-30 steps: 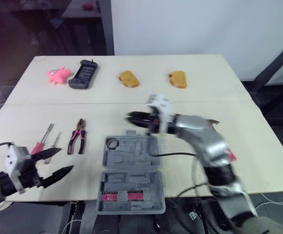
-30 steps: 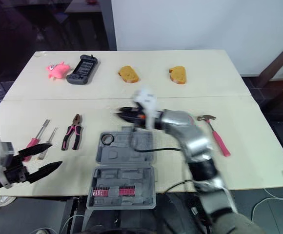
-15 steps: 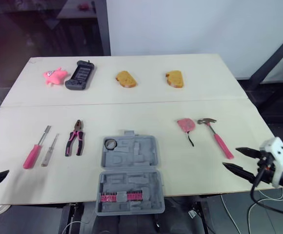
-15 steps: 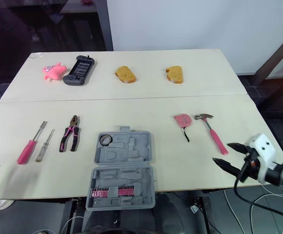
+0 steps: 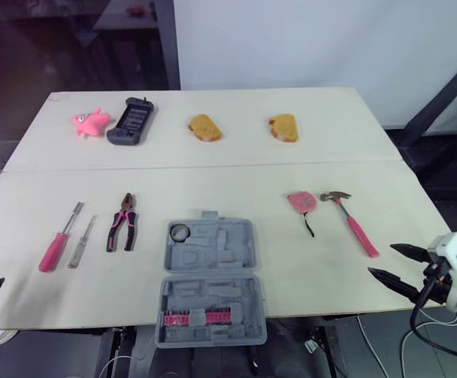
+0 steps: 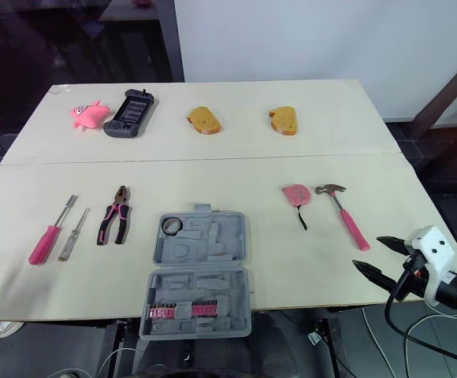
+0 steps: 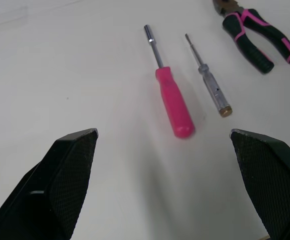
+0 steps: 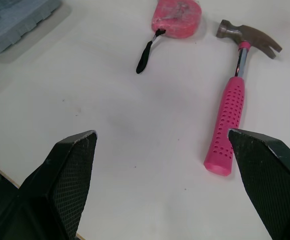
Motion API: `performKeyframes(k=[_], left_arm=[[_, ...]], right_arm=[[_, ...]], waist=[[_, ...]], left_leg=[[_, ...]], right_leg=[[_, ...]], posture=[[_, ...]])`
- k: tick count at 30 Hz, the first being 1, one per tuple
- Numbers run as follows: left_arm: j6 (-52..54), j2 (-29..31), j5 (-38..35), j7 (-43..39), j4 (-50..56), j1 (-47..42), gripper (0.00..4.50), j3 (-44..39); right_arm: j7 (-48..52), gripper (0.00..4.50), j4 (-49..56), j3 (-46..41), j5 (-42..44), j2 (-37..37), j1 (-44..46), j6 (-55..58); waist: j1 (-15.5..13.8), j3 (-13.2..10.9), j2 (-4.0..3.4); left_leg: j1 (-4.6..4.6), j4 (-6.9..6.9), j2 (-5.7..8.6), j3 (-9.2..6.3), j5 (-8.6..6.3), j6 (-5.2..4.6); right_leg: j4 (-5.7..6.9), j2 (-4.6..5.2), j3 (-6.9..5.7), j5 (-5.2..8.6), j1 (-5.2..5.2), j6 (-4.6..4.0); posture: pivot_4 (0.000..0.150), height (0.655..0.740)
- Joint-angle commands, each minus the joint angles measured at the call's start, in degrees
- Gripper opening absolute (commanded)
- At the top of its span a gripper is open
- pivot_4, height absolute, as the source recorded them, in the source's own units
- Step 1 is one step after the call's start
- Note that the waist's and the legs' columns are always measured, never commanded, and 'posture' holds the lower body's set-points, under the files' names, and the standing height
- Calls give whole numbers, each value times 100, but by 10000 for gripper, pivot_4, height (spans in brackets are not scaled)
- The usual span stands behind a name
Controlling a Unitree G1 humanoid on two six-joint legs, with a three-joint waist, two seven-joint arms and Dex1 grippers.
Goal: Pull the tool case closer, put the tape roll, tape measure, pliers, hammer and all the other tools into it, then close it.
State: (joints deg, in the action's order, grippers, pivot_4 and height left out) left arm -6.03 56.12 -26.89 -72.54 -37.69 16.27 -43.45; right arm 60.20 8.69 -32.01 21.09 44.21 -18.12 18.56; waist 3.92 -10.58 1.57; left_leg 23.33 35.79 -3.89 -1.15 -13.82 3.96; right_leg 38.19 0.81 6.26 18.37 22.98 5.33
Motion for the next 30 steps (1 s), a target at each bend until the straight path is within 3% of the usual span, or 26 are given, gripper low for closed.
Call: performKeyframes(k=[1, 7, 11, 19, 30], left_arm=[[148, -181, -106, -8, 647, 29, 45000, 153], [1379, -991, -713, 253, 3476, 224, 45000, 1079], [1724, -1205, -842, 434, 4589, 85, 45000, 1572], [2055, -1211, -1089, 393, 5660, -109, 45000, 2129], [2016, -1124, -1097, 191, 5925, -210, 45000, 2280]], right_arm=[[-315, 44209, 409, -2, 119, -48, -7, 175], [-1898, 44209, 1622, 509, 420, -766, 489, 1624], [-3072, 44209, 2169, 1079, 75, -1301, 853, 2308], [-5240, 44209, 1769, 2399, -921, -2753, 2144, 2941], [-5818, 44209, 367, 2536, -1282, -3208, 2957, 2985]], waist=[[0, 0, -1], [-8, 2, -1], [-14, 3, 1], [8, 2, -7], [2, 2, -8]], left_leg=[[-1, 2, 0, 0, 0, 0], [-1, 14, -3, -3, 0, 1], [0, 21, -3, -11, 0, 1], [1, 19, -3, -11, 0, 0], [7, 24, 0, -12, 1, 0]], right_leg=[[0, 0, 0, 0, -4, 0], [2, 0, 0, -4, -16, 7], [5, -4, -1, -13, -17, 22], [8, -8, 2, -13, -9, 21], [10, -7, 0, -14, -9, 23]], posture=[[1500, 7400], [1500, 7400], [1500, 7400], [1500, 7400], [1500, 7400]])
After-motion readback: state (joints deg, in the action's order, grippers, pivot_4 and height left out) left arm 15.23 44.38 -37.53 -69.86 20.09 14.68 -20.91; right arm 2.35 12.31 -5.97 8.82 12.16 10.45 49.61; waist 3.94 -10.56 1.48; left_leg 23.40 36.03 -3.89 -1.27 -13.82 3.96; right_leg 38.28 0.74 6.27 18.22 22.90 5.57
